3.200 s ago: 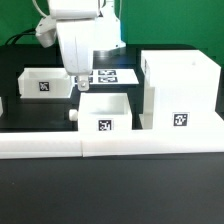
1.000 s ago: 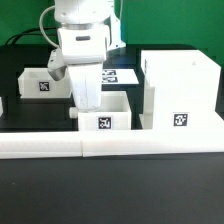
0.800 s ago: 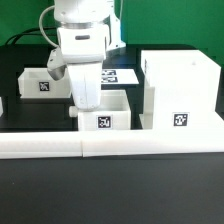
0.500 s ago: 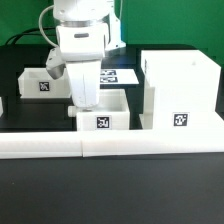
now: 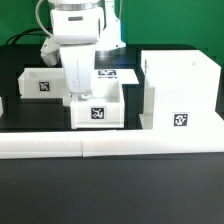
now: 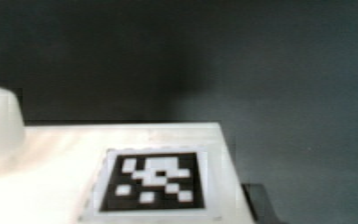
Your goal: Assemble drawer
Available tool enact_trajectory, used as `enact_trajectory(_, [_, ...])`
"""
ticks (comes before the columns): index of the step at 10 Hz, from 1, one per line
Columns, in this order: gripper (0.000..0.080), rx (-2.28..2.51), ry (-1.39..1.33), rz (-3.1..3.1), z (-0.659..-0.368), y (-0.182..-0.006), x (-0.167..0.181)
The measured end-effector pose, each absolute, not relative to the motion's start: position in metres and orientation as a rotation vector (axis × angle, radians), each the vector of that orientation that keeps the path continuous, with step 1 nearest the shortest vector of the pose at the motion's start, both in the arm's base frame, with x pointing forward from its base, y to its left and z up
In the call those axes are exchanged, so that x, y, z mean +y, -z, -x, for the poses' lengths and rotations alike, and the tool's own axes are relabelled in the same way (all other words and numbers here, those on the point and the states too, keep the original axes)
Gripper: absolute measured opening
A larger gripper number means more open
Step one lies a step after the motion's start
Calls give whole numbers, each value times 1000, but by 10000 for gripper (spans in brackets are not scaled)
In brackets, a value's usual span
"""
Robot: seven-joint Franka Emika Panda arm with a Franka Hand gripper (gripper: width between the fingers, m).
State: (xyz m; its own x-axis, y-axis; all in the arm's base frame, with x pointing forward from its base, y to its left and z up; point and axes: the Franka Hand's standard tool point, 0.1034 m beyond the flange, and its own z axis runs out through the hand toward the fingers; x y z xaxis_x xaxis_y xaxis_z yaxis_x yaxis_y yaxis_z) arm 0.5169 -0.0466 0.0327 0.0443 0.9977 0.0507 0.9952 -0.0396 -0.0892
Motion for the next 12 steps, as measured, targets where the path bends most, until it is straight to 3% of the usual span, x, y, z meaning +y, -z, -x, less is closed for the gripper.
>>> enact_trajectory(4, [44,-2177,98,2283,-524,-24,-50])
enact_trajectory(12, [44,-2132,65,2301,-518,-19,-48])
